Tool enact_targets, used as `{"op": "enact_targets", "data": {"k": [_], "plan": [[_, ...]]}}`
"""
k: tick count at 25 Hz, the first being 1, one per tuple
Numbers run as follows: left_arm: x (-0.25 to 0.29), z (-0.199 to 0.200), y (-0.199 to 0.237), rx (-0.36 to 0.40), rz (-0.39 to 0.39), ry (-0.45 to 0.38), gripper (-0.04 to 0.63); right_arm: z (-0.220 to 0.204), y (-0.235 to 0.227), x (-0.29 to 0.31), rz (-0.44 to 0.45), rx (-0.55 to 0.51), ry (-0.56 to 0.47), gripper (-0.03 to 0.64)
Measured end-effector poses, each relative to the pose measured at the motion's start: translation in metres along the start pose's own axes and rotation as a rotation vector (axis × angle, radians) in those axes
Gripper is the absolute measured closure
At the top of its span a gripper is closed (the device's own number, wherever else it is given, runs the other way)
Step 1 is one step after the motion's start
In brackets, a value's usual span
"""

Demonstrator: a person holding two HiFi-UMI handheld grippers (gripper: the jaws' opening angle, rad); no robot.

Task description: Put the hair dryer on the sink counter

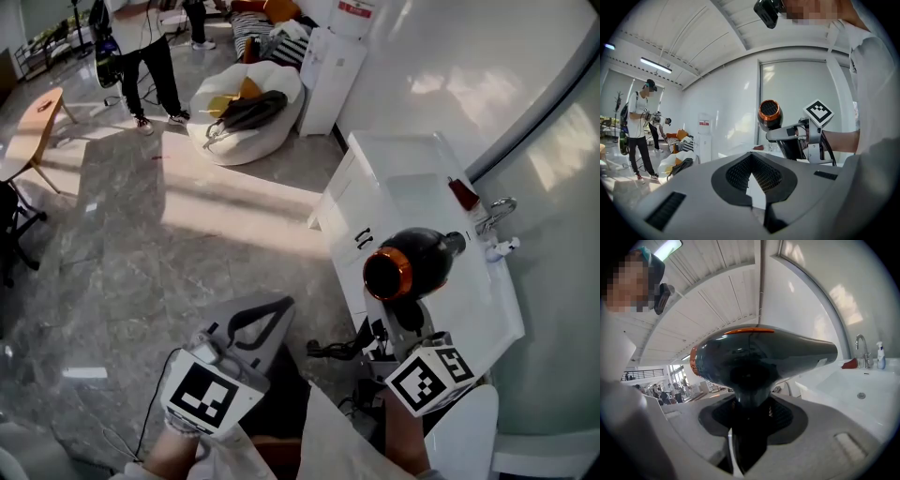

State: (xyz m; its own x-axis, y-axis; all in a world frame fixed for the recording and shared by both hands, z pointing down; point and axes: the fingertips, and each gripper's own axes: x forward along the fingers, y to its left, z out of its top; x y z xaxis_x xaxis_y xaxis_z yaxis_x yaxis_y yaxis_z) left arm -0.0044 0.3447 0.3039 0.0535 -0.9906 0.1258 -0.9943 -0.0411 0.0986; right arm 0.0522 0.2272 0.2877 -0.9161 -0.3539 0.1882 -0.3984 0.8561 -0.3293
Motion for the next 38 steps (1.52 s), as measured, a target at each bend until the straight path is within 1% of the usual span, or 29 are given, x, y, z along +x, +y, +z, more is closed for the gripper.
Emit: {"op": "enact_targets", "data": {"k": [2,6,14,18,28,32,38], "plan": [[0.011,0.000,0.007,-0.005,0.008,0.007,0.594,0.002,-0.008,0.012,0.009,0.005,0.007,0.451],[0.038,0.001,0.020,0.010,0.014,0.023,0.592,0.004,-0.023,0.038,0.027,0.016,0.023,0.451],[0.101,0.019,0.041,0.035,-0.014,0.040,0.594,0.023,-0.053,0.082,0.051,0.034,0.030,0.451],[0.131,0.021,0.054,0.051,-0.021,0.046,0.594,0.031,-0.074,0.103,0.048,0.032,0.031,0.451],[0.191,0.030,0.098,0.038,-0.004,0.058,0.594,0.047,-0.118,0.161,0.044,0.011,0.054,0.451],[0.218,0.034,0.108,0.047,-0.007,0.057,0.594,0.056,-0.137,0.180,0.049,0.017,0.052,0.451],[0.254,0.044,0.120,0.064,-0.030,0.055,0.594,0.075,-0.161,0.197,0.033,0.033,0.028,0.451]]}}
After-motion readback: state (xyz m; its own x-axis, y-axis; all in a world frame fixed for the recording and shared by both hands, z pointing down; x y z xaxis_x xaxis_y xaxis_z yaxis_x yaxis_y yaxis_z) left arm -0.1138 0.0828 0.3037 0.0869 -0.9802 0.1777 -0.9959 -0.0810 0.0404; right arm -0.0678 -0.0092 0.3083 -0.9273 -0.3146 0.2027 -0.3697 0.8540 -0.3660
